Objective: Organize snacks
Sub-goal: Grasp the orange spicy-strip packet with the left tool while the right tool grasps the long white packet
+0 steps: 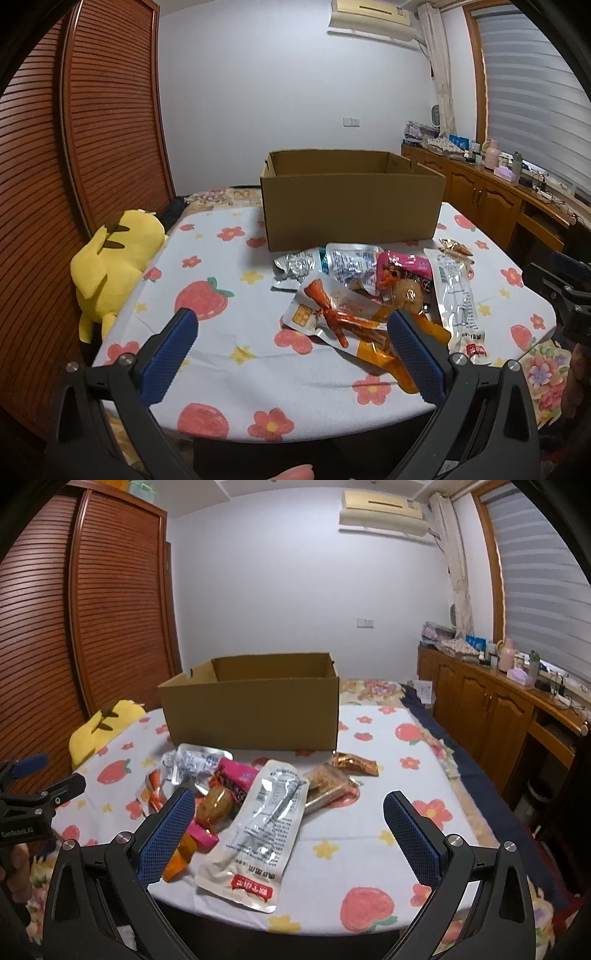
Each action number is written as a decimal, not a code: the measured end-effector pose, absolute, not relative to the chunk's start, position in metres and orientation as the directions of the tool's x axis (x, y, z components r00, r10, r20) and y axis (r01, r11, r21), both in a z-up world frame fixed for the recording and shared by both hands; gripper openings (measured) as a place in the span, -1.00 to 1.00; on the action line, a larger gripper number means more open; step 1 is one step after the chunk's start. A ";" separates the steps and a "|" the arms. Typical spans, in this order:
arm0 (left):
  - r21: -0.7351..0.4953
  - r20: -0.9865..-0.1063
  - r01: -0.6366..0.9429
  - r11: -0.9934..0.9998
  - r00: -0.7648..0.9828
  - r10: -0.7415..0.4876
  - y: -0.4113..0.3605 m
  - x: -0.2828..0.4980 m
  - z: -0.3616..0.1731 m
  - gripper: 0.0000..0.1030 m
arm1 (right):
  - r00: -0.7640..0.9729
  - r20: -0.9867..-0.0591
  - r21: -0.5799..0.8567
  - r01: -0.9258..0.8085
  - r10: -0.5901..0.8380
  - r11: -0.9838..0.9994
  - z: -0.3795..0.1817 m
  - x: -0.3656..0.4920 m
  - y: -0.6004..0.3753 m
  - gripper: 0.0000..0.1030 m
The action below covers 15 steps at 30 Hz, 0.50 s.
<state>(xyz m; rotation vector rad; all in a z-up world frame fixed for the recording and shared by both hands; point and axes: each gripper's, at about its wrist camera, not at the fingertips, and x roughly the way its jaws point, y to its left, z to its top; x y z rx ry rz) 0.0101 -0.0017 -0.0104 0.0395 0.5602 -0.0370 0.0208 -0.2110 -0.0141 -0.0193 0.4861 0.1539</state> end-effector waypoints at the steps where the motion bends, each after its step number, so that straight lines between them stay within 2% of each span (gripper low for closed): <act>1: 0.023 -0.537 0.049 0.999 0.843 -0.029 -0.002 0.011 -0.013 1.00 | 0.869 -0.474 0.018 -0.154 0.144 0.988 -0.017 0.022 -0.211 1.00; 15: -0.066 -0.627 0.143 0.988 0.764 -0.152 -0.010 0.037 -0.044 0.99 | 0.768 -0.603 0.044 -0.237 0.215 0.971 -0.052 0.060 -0.208 1.00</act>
